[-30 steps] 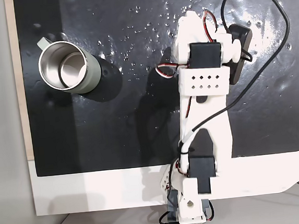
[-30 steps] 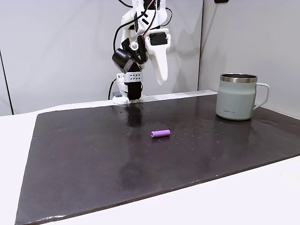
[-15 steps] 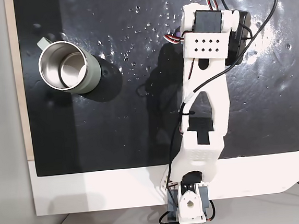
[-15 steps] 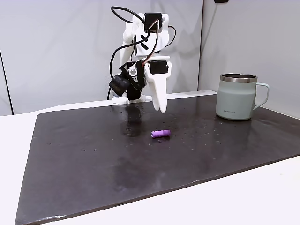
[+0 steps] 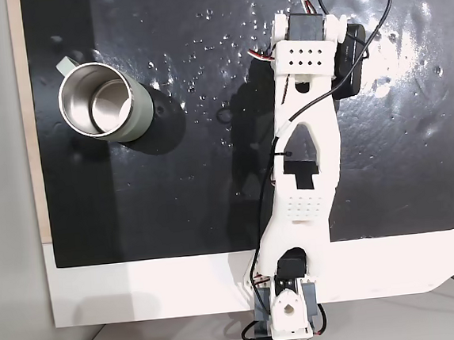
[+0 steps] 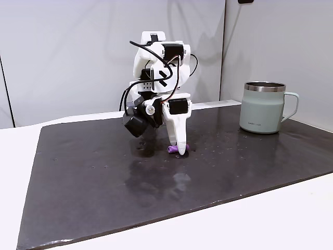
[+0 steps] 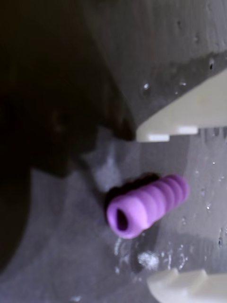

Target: Grasp a pengrip and put it in the cup.

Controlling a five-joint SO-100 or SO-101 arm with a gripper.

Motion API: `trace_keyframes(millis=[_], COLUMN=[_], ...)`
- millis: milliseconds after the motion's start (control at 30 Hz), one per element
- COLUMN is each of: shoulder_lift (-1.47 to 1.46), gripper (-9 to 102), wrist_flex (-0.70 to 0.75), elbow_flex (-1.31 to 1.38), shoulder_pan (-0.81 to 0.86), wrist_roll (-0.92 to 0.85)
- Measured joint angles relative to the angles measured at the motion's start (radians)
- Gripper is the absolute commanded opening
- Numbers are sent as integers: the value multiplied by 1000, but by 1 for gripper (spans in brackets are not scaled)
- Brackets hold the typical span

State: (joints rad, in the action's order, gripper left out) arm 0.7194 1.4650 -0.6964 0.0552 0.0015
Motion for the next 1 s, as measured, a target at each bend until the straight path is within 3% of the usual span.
trace_keyframes(millis=[267, 500, 600, 1000], shoulder_lift=[-41, -38, -15, 445], gripper=[0, 0, 0, 0], wrist_flex=[0, 5, 81, 213], elbow_flex=[23, 23, 72, 69], shoulder_pan=[5, 6, 8, 8], wrist_roll=[-11, -11, 2, 21])
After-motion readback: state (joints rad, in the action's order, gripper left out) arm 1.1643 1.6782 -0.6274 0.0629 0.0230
